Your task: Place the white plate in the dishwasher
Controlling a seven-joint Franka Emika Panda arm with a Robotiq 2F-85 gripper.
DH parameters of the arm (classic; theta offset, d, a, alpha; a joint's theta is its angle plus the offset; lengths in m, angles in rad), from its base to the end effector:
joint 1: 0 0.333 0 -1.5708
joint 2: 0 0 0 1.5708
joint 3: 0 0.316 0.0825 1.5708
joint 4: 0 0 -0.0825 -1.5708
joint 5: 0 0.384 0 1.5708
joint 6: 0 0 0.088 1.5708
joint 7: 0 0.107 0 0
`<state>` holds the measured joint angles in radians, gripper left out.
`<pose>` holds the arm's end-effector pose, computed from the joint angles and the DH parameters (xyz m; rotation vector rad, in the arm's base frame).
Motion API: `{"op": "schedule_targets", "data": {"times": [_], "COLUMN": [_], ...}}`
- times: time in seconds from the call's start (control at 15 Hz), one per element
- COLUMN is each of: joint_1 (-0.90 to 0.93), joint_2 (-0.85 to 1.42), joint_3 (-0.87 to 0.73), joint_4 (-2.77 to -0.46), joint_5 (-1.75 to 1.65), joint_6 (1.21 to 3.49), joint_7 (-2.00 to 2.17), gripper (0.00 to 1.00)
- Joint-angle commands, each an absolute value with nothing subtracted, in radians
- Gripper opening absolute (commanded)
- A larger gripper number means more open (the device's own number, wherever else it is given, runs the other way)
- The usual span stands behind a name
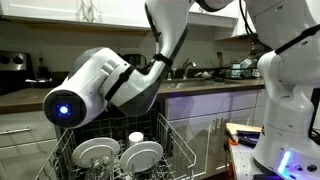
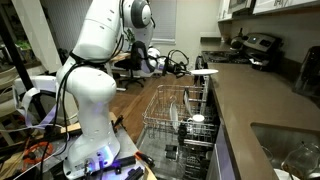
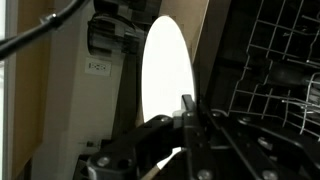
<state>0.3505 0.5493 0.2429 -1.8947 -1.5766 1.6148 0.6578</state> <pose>0.5631 0.2430 0.2432 1.6014 0.6676 0.2910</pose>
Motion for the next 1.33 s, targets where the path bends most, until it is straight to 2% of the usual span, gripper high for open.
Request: {"op": "schedule_targets", "data": {"times": [0.0,0.67,0.73,1.27], "joint_1": [0.365,0.37,0.364,0.364], "joint_2": [0.5,0.431,0.489,0.472], "joint_3": [0.257,0.306,0.299,0.306], "joint_4": [-1.94,-2.007,-1.961,-1.977], "joint_5": [-1.57,-1.542,-1.557,-1.555], "joint_6": [1.569,1.582,1.604,1.605], "joint_7": [0.714,0.787,0.762,0.768], "gripper": [0.05,0.04,0.06,0.06]}}
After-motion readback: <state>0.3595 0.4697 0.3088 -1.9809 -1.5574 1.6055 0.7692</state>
